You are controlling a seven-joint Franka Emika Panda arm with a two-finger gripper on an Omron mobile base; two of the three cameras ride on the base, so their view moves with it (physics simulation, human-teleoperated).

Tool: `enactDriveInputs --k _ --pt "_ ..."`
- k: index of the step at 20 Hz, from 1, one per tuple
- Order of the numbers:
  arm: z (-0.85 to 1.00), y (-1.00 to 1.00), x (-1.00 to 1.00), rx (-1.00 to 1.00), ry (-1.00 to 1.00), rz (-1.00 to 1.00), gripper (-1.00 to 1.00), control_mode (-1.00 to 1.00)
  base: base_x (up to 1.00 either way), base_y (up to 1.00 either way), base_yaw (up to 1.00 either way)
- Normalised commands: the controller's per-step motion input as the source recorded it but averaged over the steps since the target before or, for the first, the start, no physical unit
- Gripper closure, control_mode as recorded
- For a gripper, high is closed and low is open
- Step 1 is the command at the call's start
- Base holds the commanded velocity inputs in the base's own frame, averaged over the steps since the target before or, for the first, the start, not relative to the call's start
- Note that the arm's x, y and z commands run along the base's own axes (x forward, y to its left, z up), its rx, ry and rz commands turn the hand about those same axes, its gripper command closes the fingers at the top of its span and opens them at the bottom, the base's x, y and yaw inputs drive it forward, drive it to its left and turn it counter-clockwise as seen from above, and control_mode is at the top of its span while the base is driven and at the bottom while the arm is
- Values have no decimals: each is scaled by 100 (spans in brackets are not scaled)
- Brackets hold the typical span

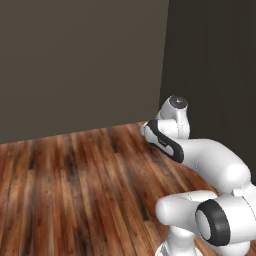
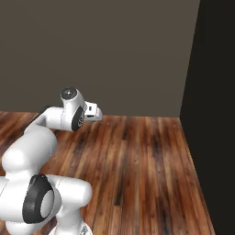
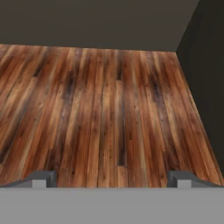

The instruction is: Place the large bottle from the dining counter next to the other large bottle outside the sink, and place the small bottle from the dining counter next to the other small bottle inside the sink.

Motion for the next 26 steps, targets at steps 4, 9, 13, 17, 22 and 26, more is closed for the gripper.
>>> enactDriveInputs --k 4,9,13,17,22,26 --pt "0 0 0 0 0 0 -100 100 100 45 25" --pt "0 0 0 0 0 0 -100 100 100 44 43" --pt "0 0 0 0 0 0 -100 100 100 26 53" --pt "0 0 0 0 0 0 -100 100 100 25 58" --pt "0 0 0 0 0 0 -100 100 100 17 62" --pt "0 0 0 0 0 0 -100 100 100 7 66"
